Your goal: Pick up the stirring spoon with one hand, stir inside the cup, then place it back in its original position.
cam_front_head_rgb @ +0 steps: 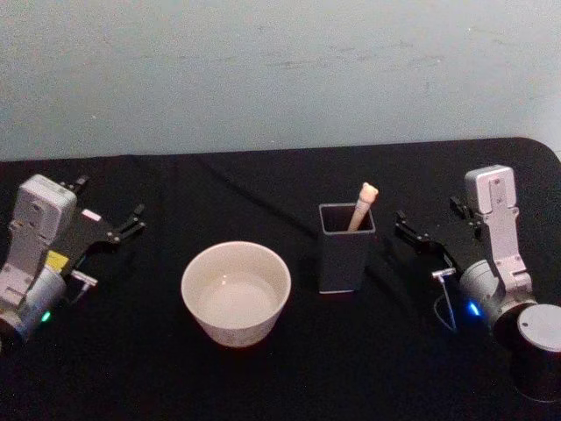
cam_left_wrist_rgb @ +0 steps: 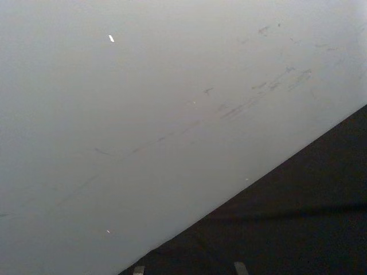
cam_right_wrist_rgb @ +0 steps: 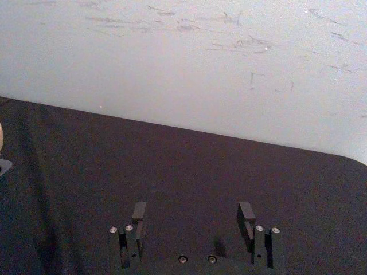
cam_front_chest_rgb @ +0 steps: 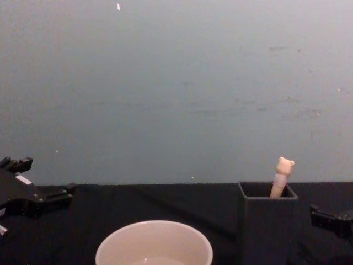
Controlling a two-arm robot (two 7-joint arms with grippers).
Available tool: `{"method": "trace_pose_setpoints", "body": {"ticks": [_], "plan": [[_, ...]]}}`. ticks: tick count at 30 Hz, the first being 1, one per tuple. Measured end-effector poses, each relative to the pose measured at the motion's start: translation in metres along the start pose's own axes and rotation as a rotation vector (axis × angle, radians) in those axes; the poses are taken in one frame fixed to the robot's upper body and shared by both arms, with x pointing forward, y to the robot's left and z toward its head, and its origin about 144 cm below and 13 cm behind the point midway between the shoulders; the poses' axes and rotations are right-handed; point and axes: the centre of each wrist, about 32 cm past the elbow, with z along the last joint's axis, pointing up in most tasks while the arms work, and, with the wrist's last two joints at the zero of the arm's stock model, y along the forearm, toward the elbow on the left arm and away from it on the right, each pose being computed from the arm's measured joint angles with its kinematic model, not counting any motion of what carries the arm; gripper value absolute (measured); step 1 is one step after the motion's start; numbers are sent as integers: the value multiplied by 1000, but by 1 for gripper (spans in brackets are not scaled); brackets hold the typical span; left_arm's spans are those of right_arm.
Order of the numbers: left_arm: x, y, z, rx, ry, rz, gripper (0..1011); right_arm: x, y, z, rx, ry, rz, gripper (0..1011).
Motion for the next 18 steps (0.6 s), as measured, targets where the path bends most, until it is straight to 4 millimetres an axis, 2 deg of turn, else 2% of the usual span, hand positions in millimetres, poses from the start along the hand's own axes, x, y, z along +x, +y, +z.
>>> {"method": "trace_pose_setpoints", "body": {"ticks": [18], "plan": [[0, 0, 0, 0, 0, 0, 1001, 0, 0, 0, 0, 0, 0, 1000]]}}
